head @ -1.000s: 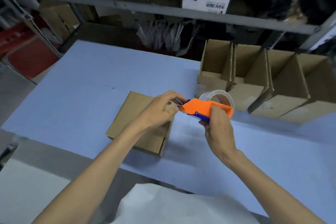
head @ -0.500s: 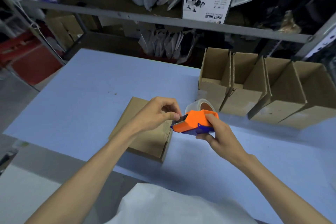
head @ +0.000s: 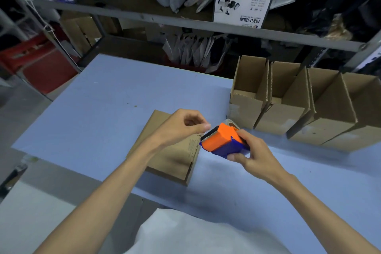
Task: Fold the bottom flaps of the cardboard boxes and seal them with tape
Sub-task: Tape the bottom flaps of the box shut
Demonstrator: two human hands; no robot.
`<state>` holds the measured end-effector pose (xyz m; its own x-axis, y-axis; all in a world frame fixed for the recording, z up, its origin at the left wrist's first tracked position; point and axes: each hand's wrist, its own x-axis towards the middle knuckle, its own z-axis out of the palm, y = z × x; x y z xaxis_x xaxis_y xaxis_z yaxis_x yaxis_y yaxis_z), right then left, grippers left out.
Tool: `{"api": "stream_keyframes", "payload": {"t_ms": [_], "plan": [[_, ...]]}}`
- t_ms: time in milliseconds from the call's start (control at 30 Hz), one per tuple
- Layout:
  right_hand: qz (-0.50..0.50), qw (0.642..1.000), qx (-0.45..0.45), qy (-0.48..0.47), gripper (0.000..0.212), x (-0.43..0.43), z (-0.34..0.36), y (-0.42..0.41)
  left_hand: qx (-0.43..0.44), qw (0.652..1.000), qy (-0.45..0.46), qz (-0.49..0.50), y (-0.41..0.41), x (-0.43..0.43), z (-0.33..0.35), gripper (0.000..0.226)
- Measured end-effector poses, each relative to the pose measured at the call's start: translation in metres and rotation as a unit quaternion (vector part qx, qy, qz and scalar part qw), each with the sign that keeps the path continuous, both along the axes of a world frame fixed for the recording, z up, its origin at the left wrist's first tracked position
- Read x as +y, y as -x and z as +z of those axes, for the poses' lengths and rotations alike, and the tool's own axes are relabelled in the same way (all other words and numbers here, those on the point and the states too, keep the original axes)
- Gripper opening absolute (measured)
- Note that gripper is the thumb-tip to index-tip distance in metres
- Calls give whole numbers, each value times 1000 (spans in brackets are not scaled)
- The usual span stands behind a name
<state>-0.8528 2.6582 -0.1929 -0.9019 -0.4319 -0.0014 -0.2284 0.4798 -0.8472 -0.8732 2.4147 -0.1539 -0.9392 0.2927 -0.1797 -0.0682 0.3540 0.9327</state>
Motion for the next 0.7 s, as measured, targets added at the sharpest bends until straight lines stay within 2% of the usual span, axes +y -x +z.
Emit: {"api": "stream_keyframes", "payload": {"t_ms": [133, 200, 333, 400, 467, 567, 700], "plan": [[-29, 994, 35, -102, 64, -1, 1, 1, 30, 997, 21, 72, -1, 9, -9, 4], [-54, 989, 48, -130, 66, -4, -3, 2, 53, 992, 38, 104, -2, 14, -11, 1], [-75, 990, 62, -102, 62, -4, -10, 3, 70, 982, 97, 147, -2, 22, -13, 7], [-73, 992, 62, -78, 67, -4, -12, 2, 63, 977, 144, 145, 0, 22, -14, 14], [-70, 992, 79, -62, 63, -4, -12, 1, 59, 974, 175, 128, 1, 23, -14, 12], [-84, 986, 119, -79, 55, -2, -10, 3, 40, 976, 174, 123, 1, 24, -16, 7], [-44, 993, 100, -49, 63, 4, -11, 8, -18, 979, 144, 141, 1, 23, -18, 9]]}}
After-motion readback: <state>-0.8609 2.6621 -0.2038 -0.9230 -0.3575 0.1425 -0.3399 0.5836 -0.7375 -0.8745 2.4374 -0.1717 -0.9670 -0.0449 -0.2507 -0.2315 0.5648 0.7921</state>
